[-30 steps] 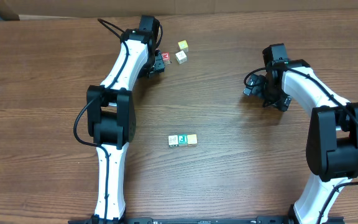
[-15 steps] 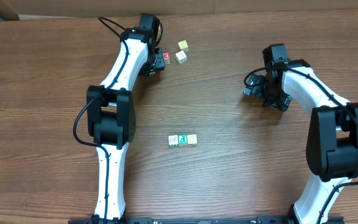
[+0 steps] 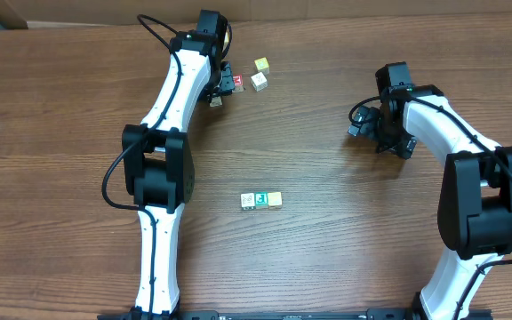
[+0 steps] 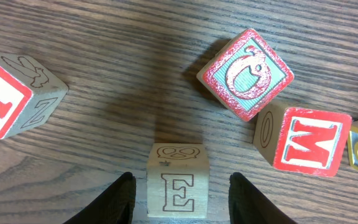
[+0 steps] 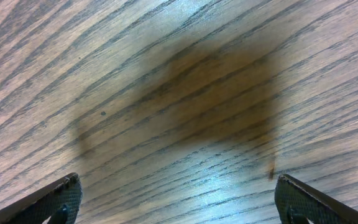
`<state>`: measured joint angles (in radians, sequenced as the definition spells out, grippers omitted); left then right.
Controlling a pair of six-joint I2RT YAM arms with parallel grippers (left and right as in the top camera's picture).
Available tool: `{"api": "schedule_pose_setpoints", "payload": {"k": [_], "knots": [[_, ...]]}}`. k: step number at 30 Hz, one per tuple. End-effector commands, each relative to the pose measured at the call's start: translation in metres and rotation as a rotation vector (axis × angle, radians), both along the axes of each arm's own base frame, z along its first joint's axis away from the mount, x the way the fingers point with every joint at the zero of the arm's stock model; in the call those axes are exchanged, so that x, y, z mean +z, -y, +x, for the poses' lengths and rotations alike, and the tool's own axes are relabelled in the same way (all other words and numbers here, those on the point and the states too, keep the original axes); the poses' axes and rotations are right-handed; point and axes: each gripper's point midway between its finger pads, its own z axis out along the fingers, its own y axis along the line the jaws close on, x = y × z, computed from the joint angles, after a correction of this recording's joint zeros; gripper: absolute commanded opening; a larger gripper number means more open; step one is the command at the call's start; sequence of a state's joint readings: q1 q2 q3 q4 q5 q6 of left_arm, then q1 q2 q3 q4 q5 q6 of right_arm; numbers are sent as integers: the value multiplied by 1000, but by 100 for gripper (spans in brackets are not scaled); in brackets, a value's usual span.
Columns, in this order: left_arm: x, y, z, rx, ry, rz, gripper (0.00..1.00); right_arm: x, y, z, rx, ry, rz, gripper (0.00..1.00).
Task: Flip 5 blocks
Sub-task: 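Lower the left gripper and grasp the cream E block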
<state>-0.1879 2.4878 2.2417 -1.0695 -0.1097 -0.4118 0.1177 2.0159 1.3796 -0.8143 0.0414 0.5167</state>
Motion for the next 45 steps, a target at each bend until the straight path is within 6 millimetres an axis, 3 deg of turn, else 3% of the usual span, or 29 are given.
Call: {"api": "schedule_pose_setpoints", "payload": {"k": [1,5,13,18,21,24,30,39,45], "knots": [[-9,-5,-5,-10,-20,36,41,0,2,-1,-2,1,-10,100],[-21,-6,-6,-9,-24,40,42,0,2,-1,-2,1,-10,100],[-16,1,5,-15,21,2,39,0,2,-1,-2,1,-10,100],[-13,1,4,-16,16,2,27,0,2,-1,-2,1,-10,100],[-5,1,4,-15,13,3,25,0,2,-1,-2,1,-10,100],[11,1,4,-15,13,3,20,0,2,-1,-2,1,-10,100],[59,0,-5,-16,5,4,20,0,2,-1,-2,1,-10,100],[122,-1,-56,-34,-92,23,19,0,2,-1,-2,1,-10,100],[155,28,-69,-142,-52,-98,18,0,2,-1,-2,1,-10,100]]}}
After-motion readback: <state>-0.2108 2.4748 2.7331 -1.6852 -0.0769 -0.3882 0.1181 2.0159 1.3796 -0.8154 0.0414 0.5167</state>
